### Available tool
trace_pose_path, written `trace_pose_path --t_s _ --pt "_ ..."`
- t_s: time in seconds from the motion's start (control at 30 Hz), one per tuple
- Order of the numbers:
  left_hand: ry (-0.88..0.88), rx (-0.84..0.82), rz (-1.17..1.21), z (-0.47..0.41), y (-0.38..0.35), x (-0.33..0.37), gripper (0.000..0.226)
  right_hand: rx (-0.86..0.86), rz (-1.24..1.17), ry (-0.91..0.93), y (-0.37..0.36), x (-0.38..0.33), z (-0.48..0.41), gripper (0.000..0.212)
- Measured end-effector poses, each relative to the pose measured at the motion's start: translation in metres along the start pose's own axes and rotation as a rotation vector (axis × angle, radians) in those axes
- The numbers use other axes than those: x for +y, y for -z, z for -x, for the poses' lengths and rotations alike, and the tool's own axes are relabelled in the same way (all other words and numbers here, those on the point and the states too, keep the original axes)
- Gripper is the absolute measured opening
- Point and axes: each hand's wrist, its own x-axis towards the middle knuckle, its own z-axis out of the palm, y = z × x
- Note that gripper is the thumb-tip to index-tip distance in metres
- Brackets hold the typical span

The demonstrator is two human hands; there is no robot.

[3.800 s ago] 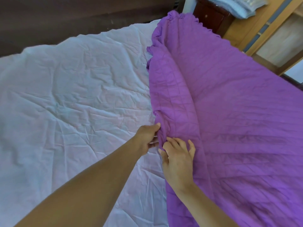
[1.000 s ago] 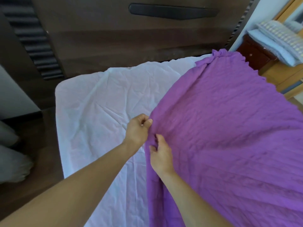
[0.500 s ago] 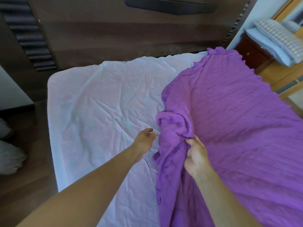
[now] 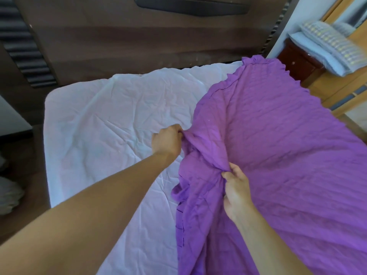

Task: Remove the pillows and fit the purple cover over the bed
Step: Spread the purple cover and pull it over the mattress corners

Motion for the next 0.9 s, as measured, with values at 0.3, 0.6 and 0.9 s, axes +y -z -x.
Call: trace_pose_path --t_s 0.3,0.6,0.9 --pt "-0.198 0.367 0.031 -0.015 0.105 -0.043 0.023 -0.289 0.64 0.277 -0.079 -0.017 0.033 0.047" --pt "-0.371 0.208 0.248 -0.028 0.086 -0.059 0.017 -0.078 0.674 0.209 -0.153 -0.059 0.003 0.057" --pt "-0.542 -0.033 0.316 -0.026 0.074 -0.075 0.027 0.002 0.329 -0.125 -0.196 -0.058 -0.04 0.022"
